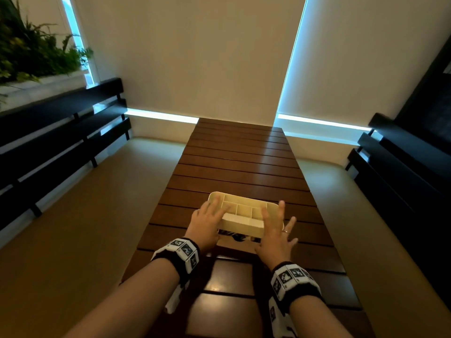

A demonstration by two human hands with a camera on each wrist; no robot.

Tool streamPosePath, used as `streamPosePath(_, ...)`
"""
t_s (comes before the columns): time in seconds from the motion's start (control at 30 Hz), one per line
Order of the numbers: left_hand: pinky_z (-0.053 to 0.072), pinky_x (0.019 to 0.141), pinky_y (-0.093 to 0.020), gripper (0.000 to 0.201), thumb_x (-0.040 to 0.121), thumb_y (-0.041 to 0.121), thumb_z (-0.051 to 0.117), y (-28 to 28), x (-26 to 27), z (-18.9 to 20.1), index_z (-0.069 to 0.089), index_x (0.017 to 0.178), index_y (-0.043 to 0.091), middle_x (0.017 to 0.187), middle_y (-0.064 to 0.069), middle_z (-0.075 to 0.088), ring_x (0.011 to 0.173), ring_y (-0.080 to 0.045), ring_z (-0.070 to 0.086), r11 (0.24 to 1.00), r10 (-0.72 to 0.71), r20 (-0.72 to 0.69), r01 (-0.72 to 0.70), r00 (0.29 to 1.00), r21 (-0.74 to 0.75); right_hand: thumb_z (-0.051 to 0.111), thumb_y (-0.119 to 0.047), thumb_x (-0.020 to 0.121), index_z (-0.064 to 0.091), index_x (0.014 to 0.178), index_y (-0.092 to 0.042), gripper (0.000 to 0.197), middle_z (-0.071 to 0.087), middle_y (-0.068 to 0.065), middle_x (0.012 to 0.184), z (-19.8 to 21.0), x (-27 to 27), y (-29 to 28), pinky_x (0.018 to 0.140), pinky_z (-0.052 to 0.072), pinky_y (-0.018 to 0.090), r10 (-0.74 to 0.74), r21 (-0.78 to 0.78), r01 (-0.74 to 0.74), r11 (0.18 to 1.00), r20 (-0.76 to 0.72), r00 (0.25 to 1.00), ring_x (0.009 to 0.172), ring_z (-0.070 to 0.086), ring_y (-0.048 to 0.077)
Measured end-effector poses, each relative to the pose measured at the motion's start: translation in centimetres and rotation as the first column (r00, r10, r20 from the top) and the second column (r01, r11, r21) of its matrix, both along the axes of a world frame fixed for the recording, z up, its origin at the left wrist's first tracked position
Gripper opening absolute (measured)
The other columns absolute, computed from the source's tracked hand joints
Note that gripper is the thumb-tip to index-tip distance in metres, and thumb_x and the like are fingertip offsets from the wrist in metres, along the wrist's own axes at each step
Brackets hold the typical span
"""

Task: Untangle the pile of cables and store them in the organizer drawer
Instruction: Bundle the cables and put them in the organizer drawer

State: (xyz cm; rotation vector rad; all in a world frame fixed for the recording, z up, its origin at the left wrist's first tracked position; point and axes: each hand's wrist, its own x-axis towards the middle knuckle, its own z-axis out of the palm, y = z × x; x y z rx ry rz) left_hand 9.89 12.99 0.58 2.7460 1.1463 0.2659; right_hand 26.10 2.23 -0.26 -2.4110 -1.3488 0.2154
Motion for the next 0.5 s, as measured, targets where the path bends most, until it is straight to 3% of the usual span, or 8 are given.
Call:
streamPosePath(0.03, 0.024, 0.114, -0.047, 0.087, 0.084, 0.02, 0.065, -0.2, -0.4, -0.3, 0.011, 0.151, 0.03, 0.16, -0.007, -0.007, 0.144, -0.03, 0.011, 0.994, 0.063, 0.123, -0.052, 0.99, -0.092, 0.073, -0.018, 0.076, -0.004, 0.144, -0.042, 0.105, -0.039, -0.008, 0.147, 0.0, 0.3, -0.6, 0.105, 0.014, 0.07, -0.046, 0.051, 0.052, 0.997, -0.112, 0.993, 0.139, -0.018, 0.041)
streamPosePath(0.1, 0.024, 0.115, -0.048, 0.094, 0.083, 0.021, 0.07, -0.4, -1.1, -0.9, 0.006, 0.152, 0.028, 0.159, -0.013, -0.002, 0.144, -0.034, 0.014, 0.926, 0.212, 0.323, -0.085, 0.922, -0.367, 0.074, -0.014, 0.075, -0.003, 0.148, -0.032, 0.108, -0.024, 0.0, 0.154, -0.1, 1.0, -1.7, 0.11, 0.018, 0.058, -0.101, 0.182, 0.172, 0.968, -0.344, 0.934, 0.143, -0.008, 0.034)
streamPosePath(0.17, 0.029, 0.113, -0.045, 0.086, 0.088, 0.019, 0.064, -0.6, -1.4, -1.4, 0.007, 0.152, 0.028, 0.155, -0.016, 0.021, 0.14, -0.033, 0.03, 0.837, 0.317, 0.432, -0.034, 0.844, -0.546, 0.071, -0.01, 0.078, 0.008, 0.148, -0.026, 0.096, 0.005, 0.008, 0.157, -0.7, 1.4, -2.2, 0.112, 0.025, 0.046, -0.05, 0.283, 0.215, 0.935, -0.495, 0.867, 0.143, 0.013, 0.029)
streamPosePath(0.23, 0.039, 0.104, -0.036, 0.069, 0.094, 0.018, 0.054, -0.8, -1.5, -1.7, 0.016, 0.151, 0.026, 0.138, -0.015, 0.051, 0.123, -0.028, 0.051, 0.822, 0.379, 0.473, -0.054, 0.796, -0.567, 0.068, -0.013, 0.08, 0.009, 0.147, -0.031, 0.092, 0.025, 0.009, 0.153, -1.0, 1.3, -2.3, 0.11, 0.032, 0.049, 0.0, 0.264, 0.177, 0.948, -0.559, 0.829, 0.137, 0.03, 0.029)
streamPosePath(0.33, 0.043, 0.084, -0.023, 0.05, 0.097, 0.017, 0.049, -1.1, -1.7, -1.8, 0.034, 0.145, 0.021, 0.116, -0.013, 0.065, 0.094, -0.019, 0.06, 0.857, 0.423, 0.509, -0.149, 0.75, -0.493, 0.068, -0.016, 0.081, -0.001, 0.147, -0.034, 0.098, 0.029, 0.008, 0.15, 0.0, 1.5, -1.9, 0.107, 0.035, 0.044, 0.017, 0.171, 0.105, 0.98, -0.589, 0.808, 0.132, 0.038, 0.03)
streamPosePath(0.4, 0.043, 0.086, -0.025, 0.043, 0.097, 0.018, 0.05, -1.3, -1.8, -2.0, 0.045, 0.139, 0.022, 0.111, -0.012, 0.067, 0.097, -0.023, 0.061, 0.862, 0.441, 0.513, -0.188, 0.737, -0.471, 0.066, -0.012, 0.081, -0.006, 0.147, -0.031, 0.099, 0.034, 0.01, 0.146, 0.6, 2.3, -1.7, 0.104, 0.037, 0.041, 0.024, 0.118, 0.063, 0.991, -0.623, 0.782, 0.129, 0.041, 0.029)
streamPosePath(0.5, 0.045, 0.09, -0.032, 0.034, 0.096, 0.02, 0.051, -1.0, -1.9, -2.3, 0.054, 0.13, 0.023, 0.11, -0.01, 0.068, 0.107, -0.028, 0.06, 0.856, 0.44, 0.454, -0.211, 0.775, -0.471, 0.064, -0.005, 0.08, -0.008, 0.146, -0.036, 0.102, 0.042, 0.009, 0.139, 0.7, 2.8, -2.1, 0.101, 0.043, 0.043, 0.047, 0.077, 0.003, 0.997, -0.629, 0.776, 0.119, 0.049, 0.026)
